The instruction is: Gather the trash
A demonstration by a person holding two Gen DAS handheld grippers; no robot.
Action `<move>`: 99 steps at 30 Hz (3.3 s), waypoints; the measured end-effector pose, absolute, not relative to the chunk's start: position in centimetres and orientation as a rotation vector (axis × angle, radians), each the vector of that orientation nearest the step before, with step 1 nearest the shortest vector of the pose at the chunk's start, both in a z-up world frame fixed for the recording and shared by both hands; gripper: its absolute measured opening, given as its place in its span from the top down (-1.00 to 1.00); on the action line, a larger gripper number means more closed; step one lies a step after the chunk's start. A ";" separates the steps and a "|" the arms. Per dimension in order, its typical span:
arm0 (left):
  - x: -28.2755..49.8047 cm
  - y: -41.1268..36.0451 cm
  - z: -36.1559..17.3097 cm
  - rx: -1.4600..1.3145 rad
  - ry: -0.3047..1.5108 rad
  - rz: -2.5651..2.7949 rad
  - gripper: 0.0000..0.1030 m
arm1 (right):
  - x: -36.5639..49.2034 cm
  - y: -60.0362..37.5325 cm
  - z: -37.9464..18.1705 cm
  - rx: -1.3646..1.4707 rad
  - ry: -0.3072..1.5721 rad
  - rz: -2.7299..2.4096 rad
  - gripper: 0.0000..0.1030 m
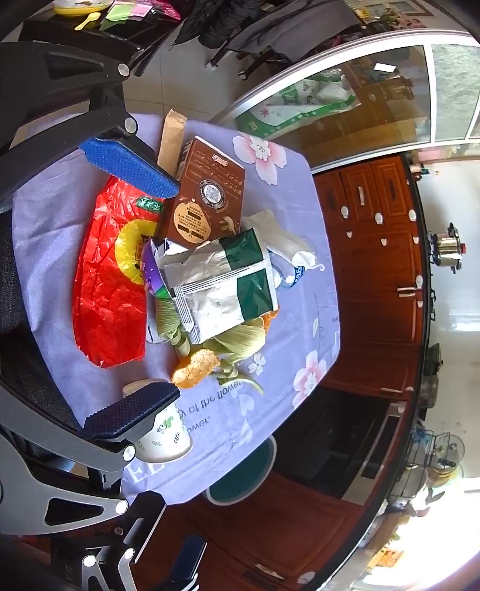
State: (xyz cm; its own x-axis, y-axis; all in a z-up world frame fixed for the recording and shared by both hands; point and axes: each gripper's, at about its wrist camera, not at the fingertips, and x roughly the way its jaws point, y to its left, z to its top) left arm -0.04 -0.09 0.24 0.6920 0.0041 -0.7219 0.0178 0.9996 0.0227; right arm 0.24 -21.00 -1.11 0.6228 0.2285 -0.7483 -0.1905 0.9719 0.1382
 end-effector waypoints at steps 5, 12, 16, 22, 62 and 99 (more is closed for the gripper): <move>-0.1 0.1 0.0 0.029 0.820 -0.001 -0.93 | 0.3 -20.9 -1.3 0.048 0.870 0.241 -0.88; -0.1 0.2 0.0 0.032 0.821 0.001 -0.93 | 0.3 -20.8 -1.3 0.044 0.867 0.242 -0.88; -0.2 0.3 0.0 0.037 0.811 0.006 -0.93 | 0.3 -20.8 -1.3 0.044 0.866 0.241 -0.88; -0.2 0.3 0.0 0.039 0.811 0.004 -0.93 | 0.3 -20.8 -1.3 0.044 0.867 0.241 -0.88; -0.7 -0.4 -0.2 0.059 0.808 -0.003 -0.93 | 0.4 -21.4 -1.6 0.058 0.877 0.230 -0.88; -0.3 2.9 -7.1 0.062 1.013 -0.233 -0.93 | 4.9 -23.6 -9.9 0.226 1.078 0.467 -0.42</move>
State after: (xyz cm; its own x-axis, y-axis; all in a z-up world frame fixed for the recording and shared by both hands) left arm -0.31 2.85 -7.06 0.5066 -0.1642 -0.8464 0.2213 0.9736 -0.0565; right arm 4.87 -23.61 -9.88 0.3889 0.4709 -0.7919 -0.2552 0.8809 0.3985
